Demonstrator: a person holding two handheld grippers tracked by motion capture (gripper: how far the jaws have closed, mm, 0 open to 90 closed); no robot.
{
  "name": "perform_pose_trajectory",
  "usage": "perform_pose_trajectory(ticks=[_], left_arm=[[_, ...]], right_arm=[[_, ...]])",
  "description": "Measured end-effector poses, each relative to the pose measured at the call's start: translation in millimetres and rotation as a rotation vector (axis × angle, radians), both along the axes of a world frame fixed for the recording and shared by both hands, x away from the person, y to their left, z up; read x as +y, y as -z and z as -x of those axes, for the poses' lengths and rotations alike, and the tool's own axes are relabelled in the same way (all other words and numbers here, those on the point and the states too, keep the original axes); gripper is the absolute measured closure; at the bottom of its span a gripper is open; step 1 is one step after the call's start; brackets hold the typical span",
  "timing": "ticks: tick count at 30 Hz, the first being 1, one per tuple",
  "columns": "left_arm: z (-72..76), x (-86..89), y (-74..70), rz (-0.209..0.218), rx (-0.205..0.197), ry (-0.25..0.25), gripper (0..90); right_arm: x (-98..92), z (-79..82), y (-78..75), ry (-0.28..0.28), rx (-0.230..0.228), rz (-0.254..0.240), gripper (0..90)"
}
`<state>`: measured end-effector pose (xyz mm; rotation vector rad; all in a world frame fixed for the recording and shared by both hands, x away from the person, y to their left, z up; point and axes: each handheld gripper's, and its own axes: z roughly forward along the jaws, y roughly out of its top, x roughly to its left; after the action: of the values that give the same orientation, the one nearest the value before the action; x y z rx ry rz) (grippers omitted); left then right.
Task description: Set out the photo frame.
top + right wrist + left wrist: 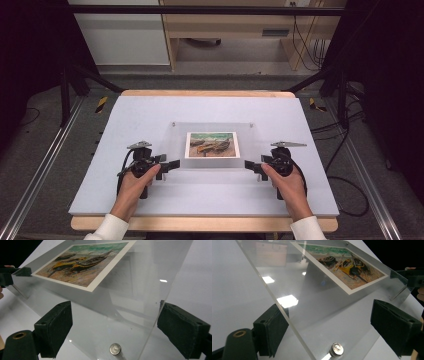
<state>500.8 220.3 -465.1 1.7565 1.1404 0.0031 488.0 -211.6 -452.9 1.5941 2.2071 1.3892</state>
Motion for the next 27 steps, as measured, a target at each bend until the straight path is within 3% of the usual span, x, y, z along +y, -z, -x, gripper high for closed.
perform_pose_trajectory(ticks=[10, 15, 23, 27], left_arm=[[-20.2, -9.4, -6.0, -0.031, -0.057, -0.019, 21.6], [-32.8, -11.4, -7.6, -0.047, -0.108, -0.038, 25.7], [-24.2, -10.9, -4.5, -0.025, -0.14, -0.058, 28.2], [-17.3, -10.7, -7.6, -0.057, -0.158, -0.056, 28.7]], right_arm=[[-5.0, -13.0, -7.1, 0.03, -0.063, 0.06, 18.2], [-5.5, -24.5, -9.5, 0.043, -0.094, 0.089, 21.6], [-5.1, -19.4, -8.8, 0.045, -0.126, 0.102, 22.1], [-2.5, -13.5, -10.5, 0.04, -0.152, 0.131, 23.9]])
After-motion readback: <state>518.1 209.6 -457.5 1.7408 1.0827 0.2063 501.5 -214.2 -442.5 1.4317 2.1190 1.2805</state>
